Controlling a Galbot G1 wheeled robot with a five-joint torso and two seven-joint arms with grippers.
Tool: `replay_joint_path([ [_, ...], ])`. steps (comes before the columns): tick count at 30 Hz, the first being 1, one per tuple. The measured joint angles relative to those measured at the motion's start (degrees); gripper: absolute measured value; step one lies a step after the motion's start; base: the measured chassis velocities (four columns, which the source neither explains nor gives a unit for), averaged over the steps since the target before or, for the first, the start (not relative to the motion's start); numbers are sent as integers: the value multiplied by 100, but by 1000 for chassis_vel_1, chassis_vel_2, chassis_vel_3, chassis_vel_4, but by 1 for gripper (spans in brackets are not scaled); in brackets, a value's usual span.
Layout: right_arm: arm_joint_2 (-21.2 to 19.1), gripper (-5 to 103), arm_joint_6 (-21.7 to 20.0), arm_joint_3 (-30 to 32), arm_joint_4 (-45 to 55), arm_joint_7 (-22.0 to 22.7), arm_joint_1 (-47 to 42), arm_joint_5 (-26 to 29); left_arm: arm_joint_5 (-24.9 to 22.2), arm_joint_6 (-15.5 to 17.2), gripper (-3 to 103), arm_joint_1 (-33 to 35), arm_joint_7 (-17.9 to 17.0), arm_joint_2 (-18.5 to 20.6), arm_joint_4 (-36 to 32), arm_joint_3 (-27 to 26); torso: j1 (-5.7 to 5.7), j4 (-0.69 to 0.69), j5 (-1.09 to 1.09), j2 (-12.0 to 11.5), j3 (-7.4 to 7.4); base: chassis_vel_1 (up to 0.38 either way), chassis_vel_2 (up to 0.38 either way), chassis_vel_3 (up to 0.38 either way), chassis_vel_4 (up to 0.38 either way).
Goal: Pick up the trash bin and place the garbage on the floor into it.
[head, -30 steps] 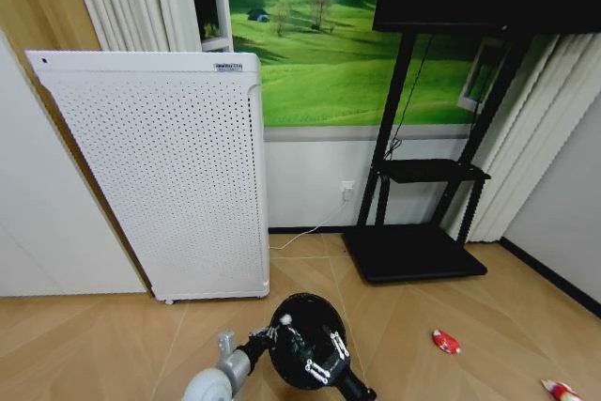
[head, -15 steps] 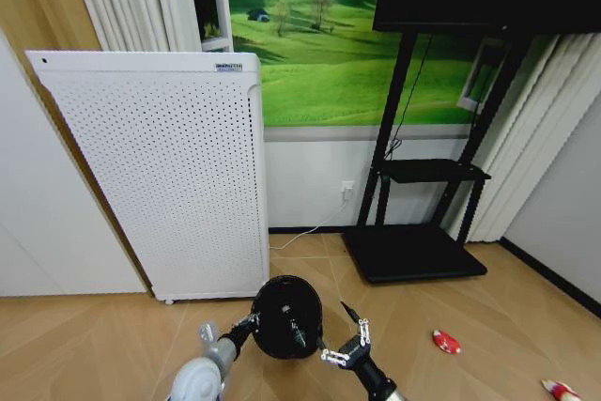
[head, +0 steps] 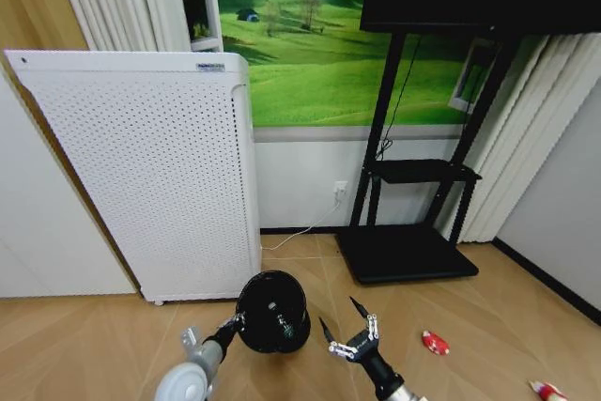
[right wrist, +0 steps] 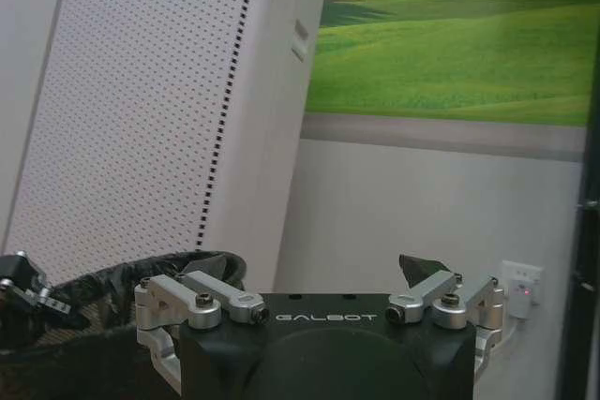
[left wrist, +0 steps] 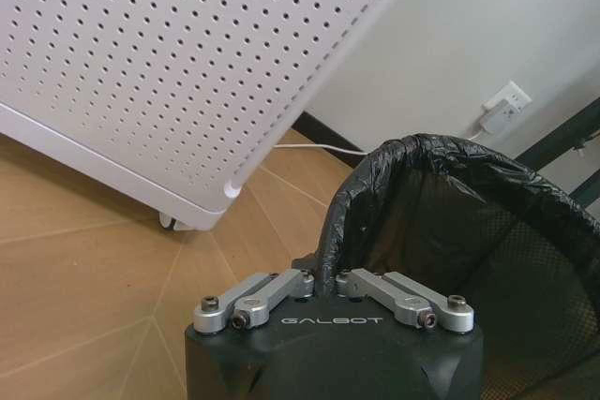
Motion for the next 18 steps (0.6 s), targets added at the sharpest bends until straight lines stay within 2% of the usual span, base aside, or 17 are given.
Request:
replay_joint_path([
  [6,-86,100,118,98,-216,75,128,1,60,2,4,279,0,-108,-84,-402,0,1,-1,0,0,-255,-235,223,248],
  [7,-107,100,146,108,-252,91,157,-1,64,1,4,313,0,-134,-107,-477,0,1,6,0,0,-261,-247,240,256],
  [8,-115,100,156,112,-276,120,161,-5,47,2,4,330,0,-180,-110,-552,0,0,-5,0,1,-187,-247,192,224],
  [9,-115,100,156,112,-276,120,161,-5,47,2,4,330,0,-180,-110,-552,0,0,-5,0,1,-187,-247,192,224],
  [10,-115,100,133,108,-278,169,154,-8,13,-3,4,330,-2,-226,-112,-652,0,0,6,1,0,-154,-187,192,143],
  [11,-121,100,117,96,-278,192,145,-8,-2,-5,4,332,-5,-247,-111,-688,0,-1,4,0,0,-154,-129,139,143],
  [12,-127,100,103,84,-278,207,143,-6,-21,-3,4,340,-6,-265,-108,-714,0,0,-2,0,1,-90,-129,48,51],
  [15,-139,100,87,63,-287,211,153,-4,-32,-6,4,356,-10,-297,-105,-774,0,-1,3,1,0,-38,-65,32,20],
  [18,-152,100,83,47,-310,211,179,-2,-34,-7,4,382,-12,-325,-97,-803,0,0,-4,0,0,17,16,-14,-15],
])
